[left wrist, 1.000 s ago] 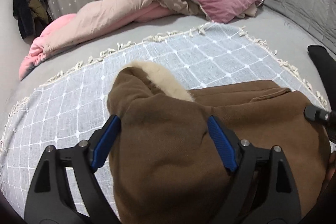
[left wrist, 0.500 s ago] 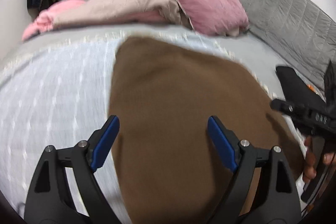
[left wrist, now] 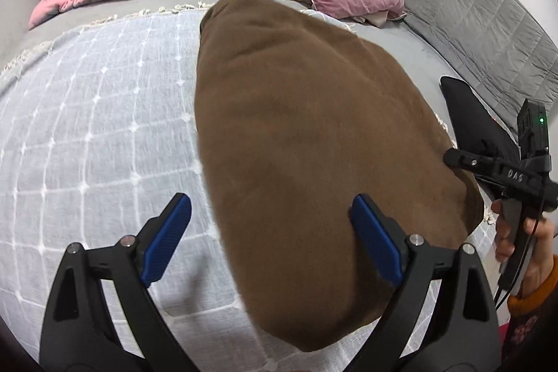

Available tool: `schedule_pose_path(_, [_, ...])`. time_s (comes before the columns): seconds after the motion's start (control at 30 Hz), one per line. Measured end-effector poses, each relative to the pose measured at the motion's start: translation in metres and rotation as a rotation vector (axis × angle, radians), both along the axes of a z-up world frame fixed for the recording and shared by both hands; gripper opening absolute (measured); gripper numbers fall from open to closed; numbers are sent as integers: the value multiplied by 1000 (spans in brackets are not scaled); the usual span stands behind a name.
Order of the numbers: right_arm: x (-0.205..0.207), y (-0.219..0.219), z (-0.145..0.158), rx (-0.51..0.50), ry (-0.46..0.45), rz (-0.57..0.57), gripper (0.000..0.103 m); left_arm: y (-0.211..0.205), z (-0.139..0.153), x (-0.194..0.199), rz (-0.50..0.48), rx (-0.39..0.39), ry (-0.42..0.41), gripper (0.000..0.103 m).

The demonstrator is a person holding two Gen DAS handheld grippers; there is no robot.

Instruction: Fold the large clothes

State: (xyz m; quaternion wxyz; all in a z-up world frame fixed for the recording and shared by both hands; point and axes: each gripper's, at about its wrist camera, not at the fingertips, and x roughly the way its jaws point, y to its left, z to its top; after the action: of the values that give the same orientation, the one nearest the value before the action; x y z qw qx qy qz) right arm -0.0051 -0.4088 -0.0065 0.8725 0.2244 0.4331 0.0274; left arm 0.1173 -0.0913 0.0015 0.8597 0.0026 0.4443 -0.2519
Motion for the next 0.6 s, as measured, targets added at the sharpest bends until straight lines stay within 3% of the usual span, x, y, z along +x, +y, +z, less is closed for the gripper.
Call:
schedule_pose_path(0.13, [8, -28, -7, 226, 39, -21, 85, 10, -9, 28, -2, -122, 155, 93])
schedule_pose_path(0.17, [13, -33, -12, 282, 53, -18, 85, 9, -16, 42, 4, -135, 217, 93])
schedule_pose_path(0.27, [35, -48, -36, 422, 126, 0, 85, 7, -30, 65, 19, -141, 294, 93])
schedule_pose_path(0.47, [74, -55, -75, 600, 188, 75, 86, 7, -58, 101, 18, -287, 405, 97])
schedule_pose_path(0.6, [98, -45, -87, 635, 177, 136, 89, 3, -75, 112, 2, -353, 435, 99])
